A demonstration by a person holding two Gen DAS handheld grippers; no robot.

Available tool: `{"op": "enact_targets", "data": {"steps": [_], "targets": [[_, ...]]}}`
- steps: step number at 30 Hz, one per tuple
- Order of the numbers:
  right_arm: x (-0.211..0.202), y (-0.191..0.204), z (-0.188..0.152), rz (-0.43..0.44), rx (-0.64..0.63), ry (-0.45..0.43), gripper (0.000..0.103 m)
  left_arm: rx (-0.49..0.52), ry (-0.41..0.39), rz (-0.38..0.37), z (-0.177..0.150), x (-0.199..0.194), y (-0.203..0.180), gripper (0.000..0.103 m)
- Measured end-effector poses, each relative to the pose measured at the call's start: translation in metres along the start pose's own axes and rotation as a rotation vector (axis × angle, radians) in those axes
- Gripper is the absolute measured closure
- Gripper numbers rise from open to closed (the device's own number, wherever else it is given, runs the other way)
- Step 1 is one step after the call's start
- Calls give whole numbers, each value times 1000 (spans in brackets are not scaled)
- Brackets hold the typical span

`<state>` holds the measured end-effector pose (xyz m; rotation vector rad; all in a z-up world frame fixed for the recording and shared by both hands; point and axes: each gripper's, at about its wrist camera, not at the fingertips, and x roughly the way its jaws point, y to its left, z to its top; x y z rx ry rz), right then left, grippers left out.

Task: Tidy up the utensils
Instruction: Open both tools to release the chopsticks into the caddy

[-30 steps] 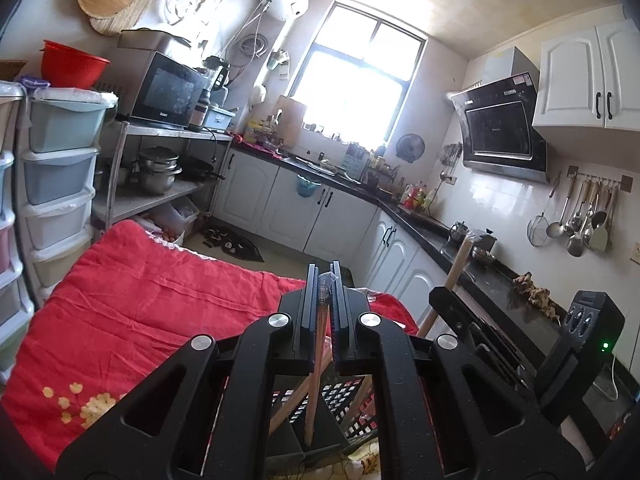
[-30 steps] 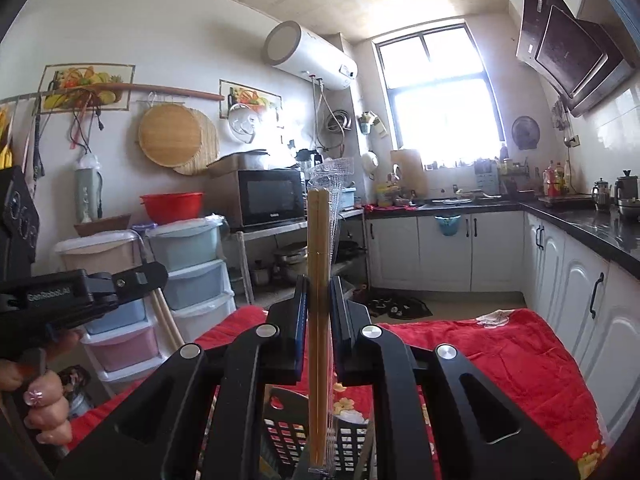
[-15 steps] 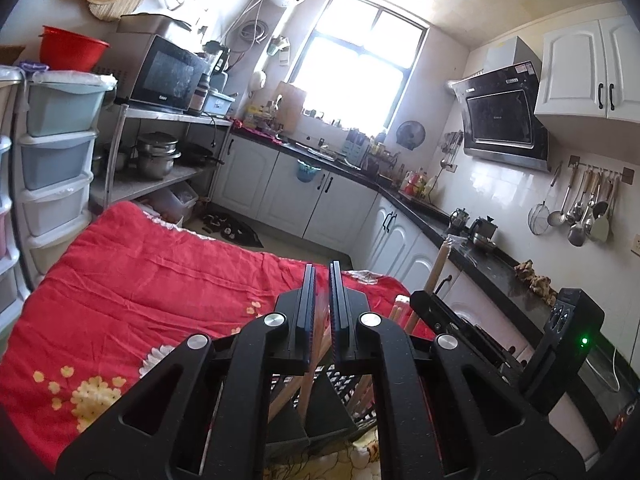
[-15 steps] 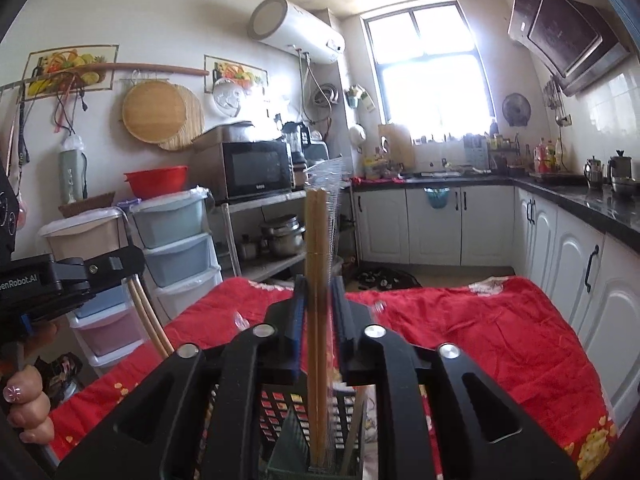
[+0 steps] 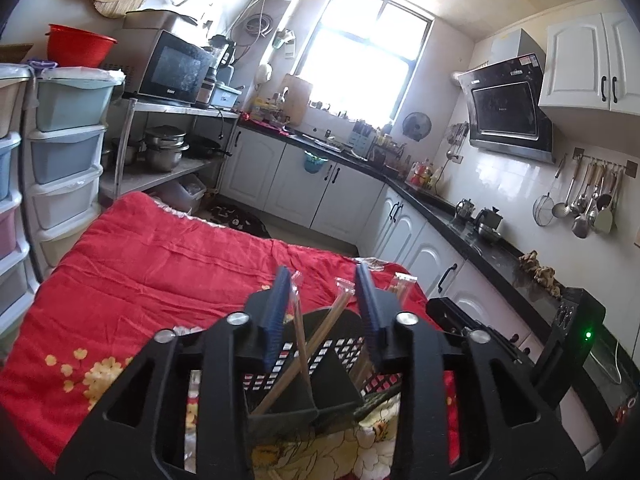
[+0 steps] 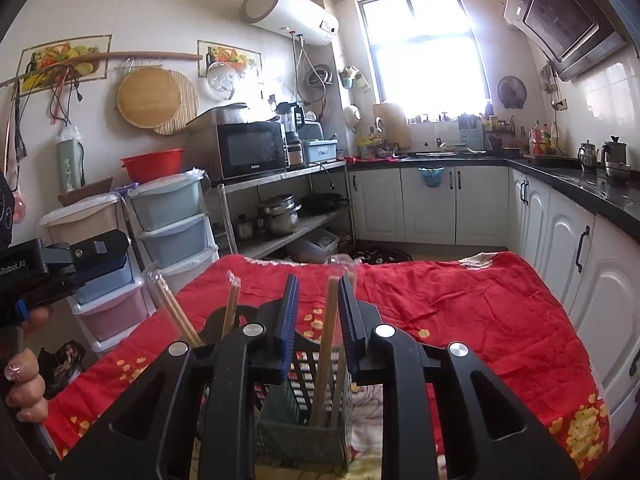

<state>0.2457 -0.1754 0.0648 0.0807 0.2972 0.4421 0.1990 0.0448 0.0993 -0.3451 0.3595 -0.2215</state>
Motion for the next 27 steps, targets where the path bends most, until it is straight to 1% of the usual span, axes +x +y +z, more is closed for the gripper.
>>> {"op": "enact_targets", "data": {"steps": [2, 4, 8, 10, 16, 22, 27], "targets": [[-5, 2, -2, 2, -5, 12, 80, 2, 7, 1, -2, -3, 1, 71], [-9, 3, -3, 7, -7, 20, 77, 0, 11, 3, -4, -6, 2, 64], [-18, 7, -6, 20, -11, 39, 70, -6, 18, 8, -7, -13, 6, 55], [-22, 10, -6, 22, -18, 43, 68, -6, 23, 15, -9, -17, 9, 47], [-36, 18, -8, 29, -46, 54, 63, -20, 32, 18, -18, -30, 16, 34], [-50, 21, -10, 31, -63, 58, 61, -34, 41, 19, -30, -47, 23, 26], [-62, 21, -16, 27, -71, 71, 59, -48, 56, 16, -39, -56, 26, 23]]}}
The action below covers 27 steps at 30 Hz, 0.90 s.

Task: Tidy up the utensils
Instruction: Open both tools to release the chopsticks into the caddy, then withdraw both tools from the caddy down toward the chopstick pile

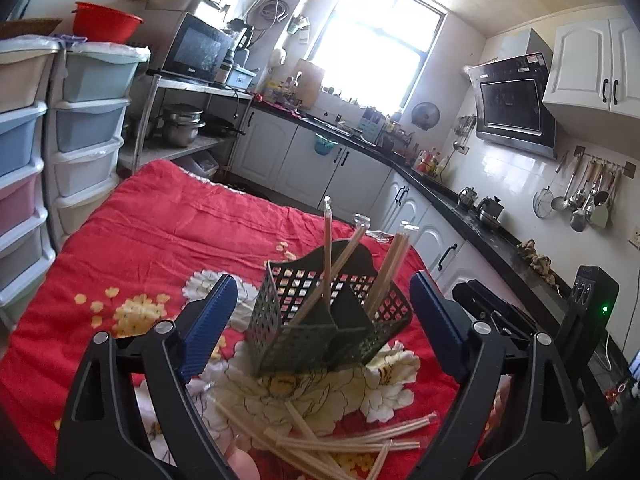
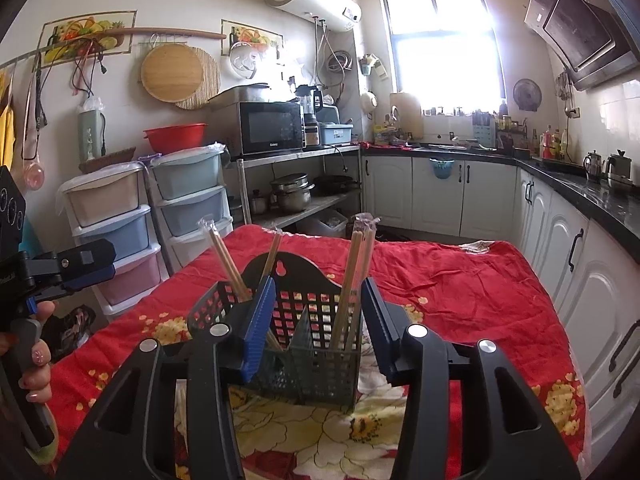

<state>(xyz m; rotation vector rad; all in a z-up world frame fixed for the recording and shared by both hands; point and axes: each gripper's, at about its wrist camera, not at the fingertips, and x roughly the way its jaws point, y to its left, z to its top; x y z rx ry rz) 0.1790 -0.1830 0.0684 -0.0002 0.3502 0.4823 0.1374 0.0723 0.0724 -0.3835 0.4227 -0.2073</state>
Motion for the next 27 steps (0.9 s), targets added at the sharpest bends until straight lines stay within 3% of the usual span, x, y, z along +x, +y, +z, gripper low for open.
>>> {"op": "enact_targets", "data": {"steps": [8, 27], "targets": [[-13, 1, -14, -10, -4, 28, 58, -8, 43, -9, -19, -1, 2, 21], [-27, -11, -47, -78, -1, 127, 56, 77, 171, -68, -64, 12, -23, 20]]}}
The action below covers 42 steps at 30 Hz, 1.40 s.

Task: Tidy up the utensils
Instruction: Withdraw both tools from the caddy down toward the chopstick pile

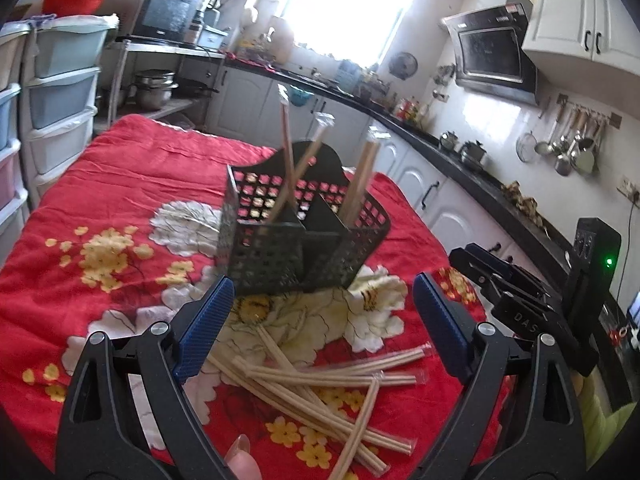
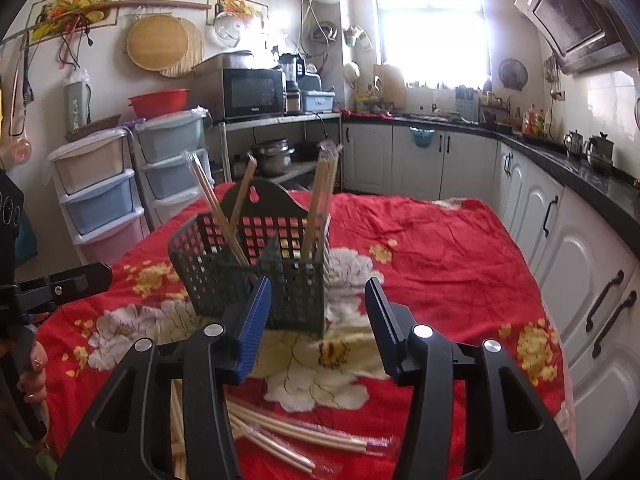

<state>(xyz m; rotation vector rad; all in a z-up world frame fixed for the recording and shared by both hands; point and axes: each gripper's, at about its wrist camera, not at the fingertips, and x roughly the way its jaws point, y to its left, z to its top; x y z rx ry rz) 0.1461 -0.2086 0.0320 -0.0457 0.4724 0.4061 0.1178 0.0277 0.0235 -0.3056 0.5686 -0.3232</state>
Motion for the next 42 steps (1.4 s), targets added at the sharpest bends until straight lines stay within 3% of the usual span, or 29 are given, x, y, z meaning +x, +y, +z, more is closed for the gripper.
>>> {"op": "enact_targets", "data": {"steps": [18, 33, 42], "targets": [[2, -29, -61, -60, 73, 184, 56, 80, 135, -73, -33, 27, -28, 20], [14, -42, -87, -55, 146, 279, 56, 120, 237, -89, -57, 47, -38, 20], [27, -53, -99, -49, 211, 334, 56, 160, 290, -109, -67, 61, -48, 32]]}}
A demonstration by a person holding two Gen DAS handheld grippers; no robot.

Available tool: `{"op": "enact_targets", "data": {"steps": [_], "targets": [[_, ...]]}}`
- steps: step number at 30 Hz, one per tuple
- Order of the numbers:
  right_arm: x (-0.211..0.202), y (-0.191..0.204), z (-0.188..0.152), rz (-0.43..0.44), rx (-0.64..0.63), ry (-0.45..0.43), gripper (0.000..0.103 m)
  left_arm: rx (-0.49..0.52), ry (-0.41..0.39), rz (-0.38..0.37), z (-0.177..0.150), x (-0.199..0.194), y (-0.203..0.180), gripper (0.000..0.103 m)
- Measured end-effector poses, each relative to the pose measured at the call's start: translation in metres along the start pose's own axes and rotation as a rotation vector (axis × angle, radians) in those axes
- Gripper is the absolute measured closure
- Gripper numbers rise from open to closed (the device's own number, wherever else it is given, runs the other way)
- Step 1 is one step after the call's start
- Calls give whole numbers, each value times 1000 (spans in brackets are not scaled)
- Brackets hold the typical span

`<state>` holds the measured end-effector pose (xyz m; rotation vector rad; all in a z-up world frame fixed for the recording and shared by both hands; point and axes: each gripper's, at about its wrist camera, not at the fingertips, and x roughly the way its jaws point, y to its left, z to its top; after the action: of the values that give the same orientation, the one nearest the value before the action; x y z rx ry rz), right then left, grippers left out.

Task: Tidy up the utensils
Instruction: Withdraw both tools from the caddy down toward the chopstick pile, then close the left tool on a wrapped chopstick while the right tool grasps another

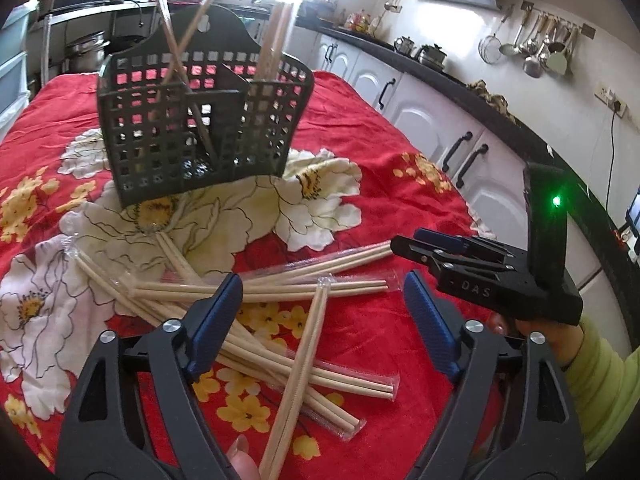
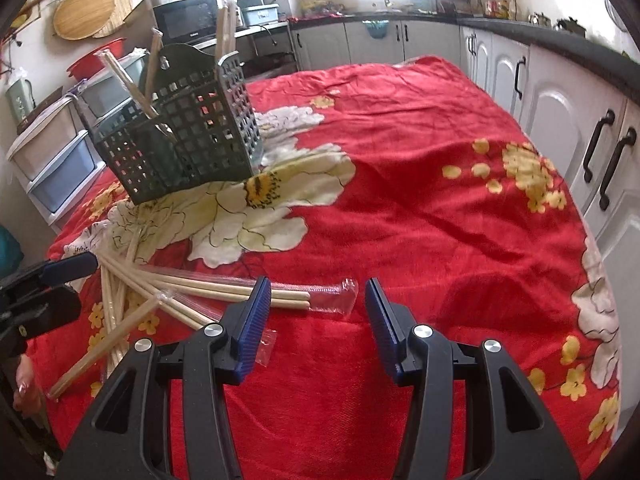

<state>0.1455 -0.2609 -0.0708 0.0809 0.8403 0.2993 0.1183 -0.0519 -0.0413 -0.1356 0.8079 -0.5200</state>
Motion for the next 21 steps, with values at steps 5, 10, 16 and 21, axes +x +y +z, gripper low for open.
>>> {"op": "enact_targets", "data": {"steps": [5, 10, 16, 21], "targets": [[8, -7, -1, 23, 39, 31, 63, 25, 38, -3, -2, 12, -6, 37], [11, -9, -2, 34, 59, 43, 73, 33, 80, -5, -5, 24, -9, 40], [13, -8, -3, 43, 55, 49, 84, 23, 114, 6, -7, 34, -7, 42], [15, -5, -2, 38, 47, 50, 87, 13, 143, 15, -9, 42, -6, 44]]}}
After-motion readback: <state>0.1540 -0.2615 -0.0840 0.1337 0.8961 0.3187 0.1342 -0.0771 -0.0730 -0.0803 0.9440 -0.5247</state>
